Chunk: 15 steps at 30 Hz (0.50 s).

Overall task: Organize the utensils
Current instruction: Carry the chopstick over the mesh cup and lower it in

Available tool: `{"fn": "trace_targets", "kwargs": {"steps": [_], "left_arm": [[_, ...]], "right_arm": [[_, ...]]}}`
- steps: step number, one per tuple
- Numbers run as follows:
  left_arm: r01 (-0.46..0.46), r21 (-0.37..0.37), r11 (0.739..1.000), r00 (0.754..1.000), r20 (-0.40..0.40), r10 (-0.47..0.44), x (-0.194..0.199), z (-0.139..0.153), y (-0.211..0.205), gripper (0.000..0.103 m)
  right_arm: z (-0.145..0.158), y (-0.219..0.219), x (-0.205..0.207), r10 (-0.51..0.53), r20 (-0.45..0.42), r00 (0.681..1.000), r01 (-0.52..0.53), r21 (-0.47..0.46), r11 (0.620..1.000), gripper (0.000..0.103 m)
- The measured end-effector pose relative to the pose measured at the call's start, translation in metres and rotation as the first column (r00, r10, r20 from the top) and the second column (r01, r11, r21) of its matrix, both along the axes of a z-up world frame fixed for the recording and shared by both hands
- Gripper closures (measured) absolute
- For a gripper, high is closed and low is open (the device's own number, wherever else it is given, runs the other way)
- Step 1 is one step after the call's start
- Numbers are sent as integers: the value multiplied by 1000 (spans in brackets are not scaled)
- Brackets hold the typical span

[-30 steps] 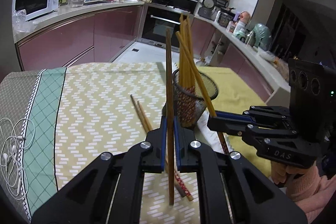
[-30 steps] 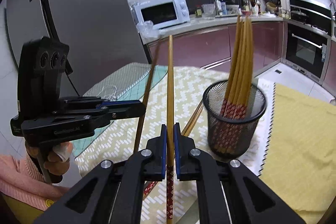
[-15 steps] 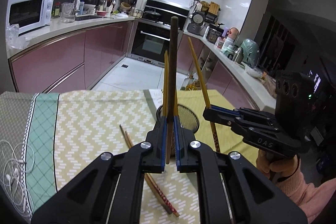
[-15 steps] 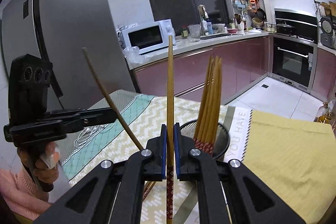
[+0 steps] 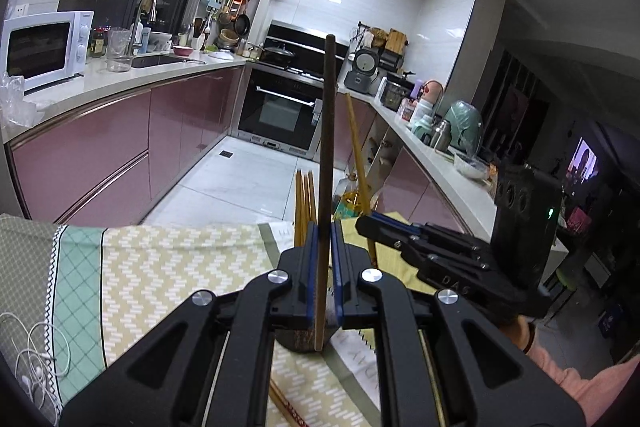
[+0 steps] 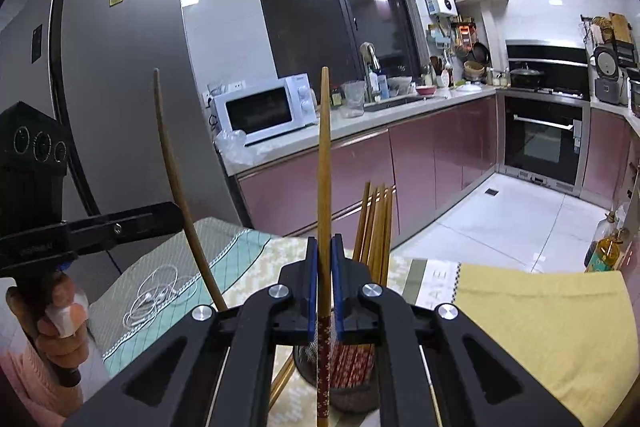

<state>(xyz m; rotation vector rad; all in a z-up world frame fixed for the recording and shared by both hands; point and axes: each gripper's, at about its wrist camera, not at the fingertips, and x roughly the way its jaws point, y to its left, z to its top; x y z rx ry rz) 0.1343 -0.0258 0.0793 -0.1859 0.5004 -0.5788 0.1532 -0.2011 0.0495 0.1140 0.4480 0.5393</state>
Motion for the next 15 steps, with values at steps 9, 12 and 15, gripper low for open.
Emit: {"fn": "trace_targets", "kwargs": {"steps": [9,12,15], "left_arm": [[-2,1,1000,1000,-12,2,29,7,-14,96],[-7,40,999,999,-35,8,40,-3,-23,96],[-20,102,995,999,-48,25,47,-15,-31,96]], "right_arm": [[-1,6,21,-20,26,999,20,21,1000,97],[-7,9,27,-33,30,999,33,9,999,97],[-15,12,30,-45,29,999,45,-10,999,97]]}}
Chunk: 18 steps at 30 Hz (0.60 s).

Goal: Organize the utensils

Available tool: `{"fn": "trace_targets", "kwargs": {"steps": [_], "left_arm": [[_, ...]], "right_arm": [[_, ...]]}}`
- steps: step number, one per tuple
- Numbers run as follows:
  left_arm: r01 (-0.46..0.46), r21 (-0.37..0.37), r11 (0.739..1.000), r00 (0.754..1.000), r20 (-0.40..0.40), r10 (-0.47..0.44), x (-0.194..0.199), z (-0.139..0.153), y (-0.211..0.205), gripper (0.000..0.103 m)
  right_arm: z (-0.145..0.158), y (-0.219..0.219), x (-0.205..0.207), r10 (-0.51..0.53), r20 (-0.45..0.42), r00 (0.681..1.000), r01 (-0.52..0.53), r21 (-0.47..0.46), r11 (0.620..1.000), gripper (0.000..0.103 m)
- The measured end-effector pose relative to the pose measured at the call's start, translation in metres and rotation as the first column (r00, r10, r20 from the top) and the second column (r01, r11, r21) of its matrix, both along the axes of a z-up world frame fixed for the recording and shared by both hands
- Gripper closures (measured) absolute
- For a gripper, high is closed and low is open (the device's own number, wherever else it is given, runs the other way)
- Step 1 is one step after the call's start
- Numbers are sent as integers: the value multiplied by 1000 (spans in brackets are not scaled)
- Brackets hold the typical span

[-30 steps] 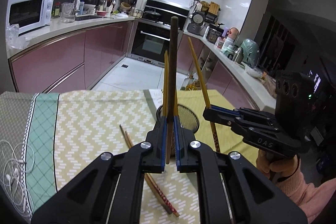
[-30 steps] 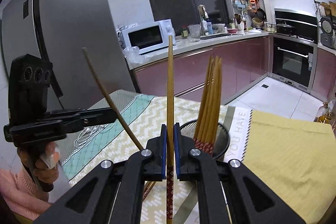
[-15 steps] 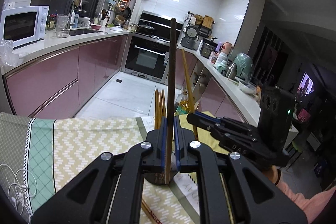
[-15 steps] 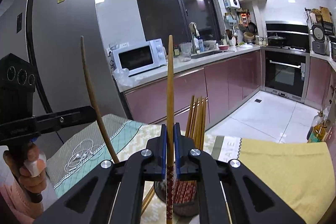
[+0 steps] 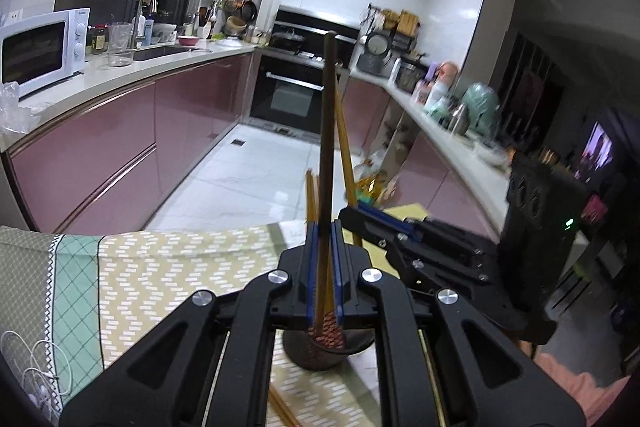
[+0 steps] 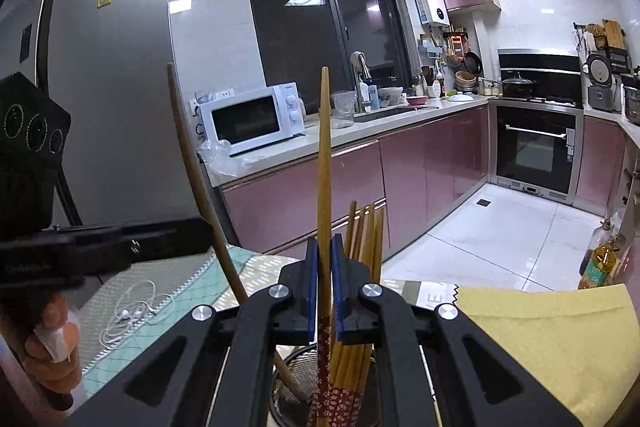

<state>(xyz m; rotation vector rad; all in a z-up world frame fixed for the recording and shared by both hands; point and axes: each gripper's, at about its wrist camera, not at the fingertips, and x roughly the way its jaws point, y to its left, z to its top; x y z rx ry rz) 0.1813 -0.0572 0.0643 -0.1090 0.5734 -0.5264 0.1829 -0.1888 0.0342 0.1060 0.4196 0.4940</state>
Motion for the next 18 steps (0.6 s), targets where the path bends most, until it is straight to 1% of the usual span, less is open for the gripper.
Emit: {"fn": "trace_targets", "kwargs": {"steps": [3,7,15,18], "left_arm": [[6,52,999,1000,-28,-4,7,-14,-6,96],[12,106,994,999,-48,-6,11,-24,-12,96],[59,163,985,995,-90,-45,18,-39,-23,96],[70,171,983,992,-112,-51,24,-47,-27,96]], "right_arm": [[-10,1,-1,-7,-14,1000,7,-14,1000,97],[-21,1,1,-11,-45,999,10,-27,1000,97],[-35,0,3,-4,-127,992,-3,-51,999,97],[-40,0,4,-4,-163,987,-5,-57,998,97]]}}
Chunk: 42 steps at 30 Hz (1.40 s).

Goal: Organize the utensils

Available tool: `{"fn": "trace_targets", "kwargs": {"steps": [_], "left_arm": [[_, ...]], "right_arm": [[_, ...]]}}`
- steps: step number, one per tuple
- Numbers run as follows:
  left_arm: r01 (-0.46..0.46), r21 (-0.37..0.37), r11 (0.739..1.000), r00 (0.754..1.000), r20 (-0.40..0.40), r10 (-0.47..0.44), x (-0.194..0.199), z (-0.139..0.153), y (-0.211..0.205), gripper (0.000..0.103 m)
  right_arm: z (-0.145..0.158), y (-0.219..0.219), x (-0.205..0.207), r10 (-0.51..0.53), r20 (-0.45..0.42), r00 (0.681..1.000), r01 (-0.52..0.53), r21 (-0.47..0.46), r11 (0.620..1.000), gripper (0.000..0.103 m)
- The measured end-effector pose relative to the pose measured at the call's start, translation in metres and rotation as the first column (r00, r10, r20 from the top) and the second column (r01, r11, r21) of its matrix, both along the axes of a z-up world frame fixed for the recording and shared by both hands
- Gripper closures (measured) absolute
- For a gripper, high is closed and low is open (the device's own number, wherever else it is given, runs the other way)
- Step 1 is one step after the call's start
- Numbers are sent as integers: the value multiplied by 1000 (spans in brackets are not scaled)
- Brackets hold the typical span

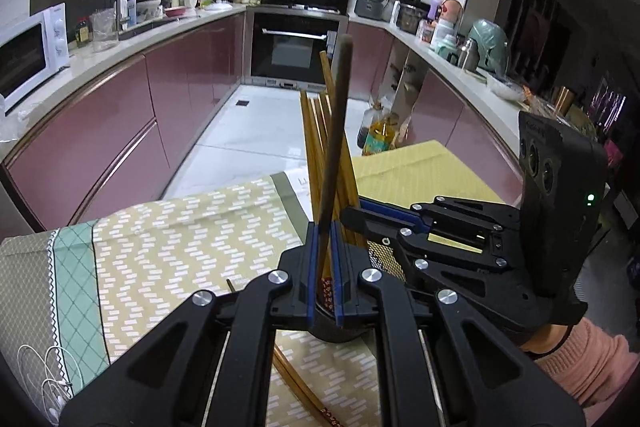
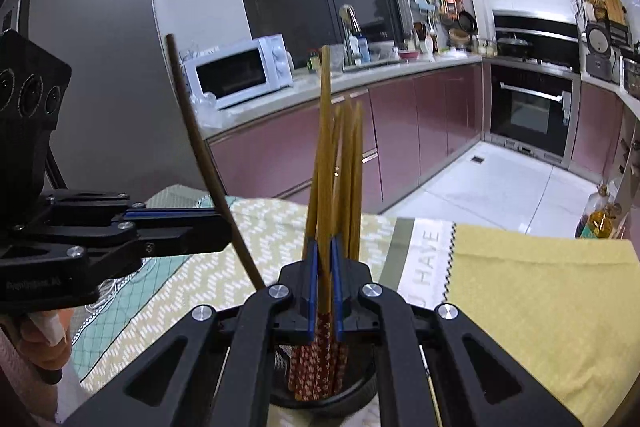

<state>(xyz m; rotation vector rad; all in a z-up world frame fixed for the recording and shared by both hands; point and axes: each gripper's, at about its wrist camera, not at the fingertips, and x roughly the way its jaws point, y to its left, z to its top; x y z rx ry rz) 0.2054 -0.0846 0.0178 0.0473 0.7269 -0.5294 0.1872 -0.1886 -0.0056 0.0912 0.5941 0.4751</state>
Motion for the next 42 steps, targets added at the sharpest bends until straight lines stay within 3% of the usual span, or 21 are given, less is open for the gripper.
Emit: {"fn": "trace_targets", "kwargs": {"steps": [6,12,19,25,28,31,33,42], "left_arm": [[-7,10,1000,999,-42,8,11,-20,-5,96],[-34,-15,999,999,-34,34,6,-26,4,94],[-70,-37,997,997,21,71,-17,-23,14,78],[-120,-5,993,989,82,120,-44,-22,20,58],[-158,34,987,981,118,153,-59,-25,24,54],[-184,47,982,975,132,176,-70,-27,29,44],[-202,57,978,972,137,193,-78,-31,33,38],[-278,75,958,954,137,266,-94,-44,58,20]], "right_arm": [[-7,-6,-1,-33,-42,999,33,3,999,93],[-6,-11,-3,-38,-42,998,39,17,999,81],[-2,-11,-17,-28,-20,999,29,26,999,72],[4,-13,-33,-3,-2,1000,3,44,999,64],[5,-12,-43,20,0,1000,-20,50,999,63],[5,-9,-54,41,3,999,-41,46,998,62],[4,-7,-62,43,14,999,-43,34,998,53],[-10,13,-87,110,-7,994,-110,-9,994,48]]}}
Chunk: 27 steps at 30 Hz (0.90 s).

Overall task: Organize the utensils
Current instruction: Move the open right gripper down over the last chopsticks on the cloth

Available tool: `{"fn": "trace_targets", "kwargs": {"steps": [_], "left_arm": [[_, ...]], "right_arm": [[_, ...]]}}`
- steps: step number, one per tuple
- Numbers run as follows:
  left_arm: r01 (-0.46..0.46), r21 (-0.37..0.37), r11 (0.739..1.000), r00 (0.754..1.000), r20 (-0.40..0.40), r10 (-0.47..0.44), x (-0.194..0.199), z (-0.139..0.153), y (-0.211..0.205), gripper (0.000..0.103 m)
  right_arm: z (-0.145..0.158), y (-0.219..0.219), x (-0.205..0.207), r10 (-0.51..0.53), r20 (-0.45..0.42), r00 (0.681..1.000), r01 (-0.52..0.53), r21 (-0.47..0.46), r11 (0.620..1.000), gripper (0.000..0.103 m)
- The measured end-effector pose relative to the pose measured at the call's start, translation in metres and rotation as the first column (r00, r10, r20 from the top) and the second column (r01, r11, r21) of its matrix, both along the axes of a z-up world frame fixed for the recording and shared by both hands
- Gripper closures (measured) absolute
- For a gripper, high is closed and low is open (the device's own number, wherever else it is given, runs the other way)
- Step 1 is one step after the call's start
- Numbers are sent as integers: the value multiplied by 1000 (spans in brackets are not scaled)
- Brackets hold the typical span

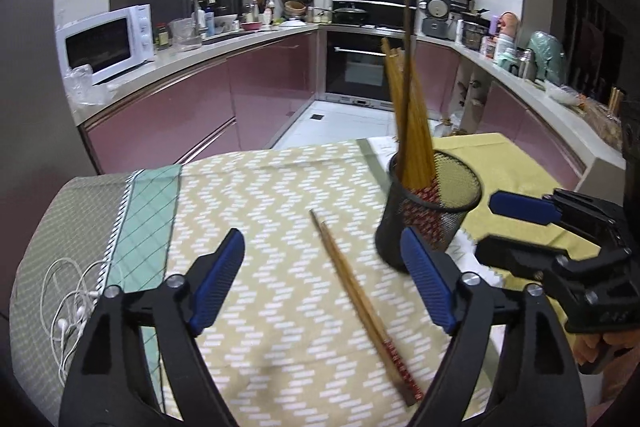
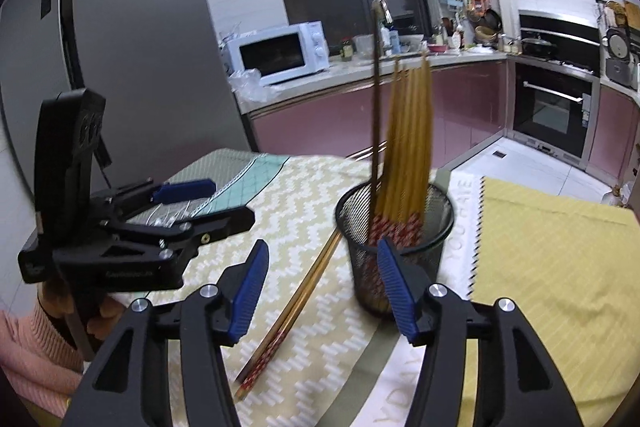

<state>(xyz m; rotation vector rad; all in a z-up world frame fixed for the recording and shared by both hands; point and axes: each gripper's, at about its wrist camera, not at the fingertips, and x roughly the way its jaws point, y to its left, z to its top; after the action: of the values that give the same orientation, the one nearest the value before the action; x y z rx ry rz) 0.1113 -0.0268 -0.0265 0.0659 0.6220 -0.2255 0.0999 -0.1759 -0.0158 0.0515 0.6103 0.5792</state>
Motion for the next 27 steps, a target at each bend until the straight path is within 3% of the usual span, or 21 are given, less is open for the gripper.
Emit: {"fn": "trace_targets", "kwargs": {"steps": [13,18,27], "left_arm": [[-90,23,996,993,-78,92,-12,-33,25,17],[-96,30,995,991,-96,99,-14,-41,27,19],[-97,26,995,987,-126,100,-13,-52,30,20]], "right_arm": [[-46,40,3,71,-143,987,-85,-90,992,49],[-63,50,11,52,-191,980,-75,-118,990,59],[-74,59,23,26,-234,972,-64,-152,986,66]]}}
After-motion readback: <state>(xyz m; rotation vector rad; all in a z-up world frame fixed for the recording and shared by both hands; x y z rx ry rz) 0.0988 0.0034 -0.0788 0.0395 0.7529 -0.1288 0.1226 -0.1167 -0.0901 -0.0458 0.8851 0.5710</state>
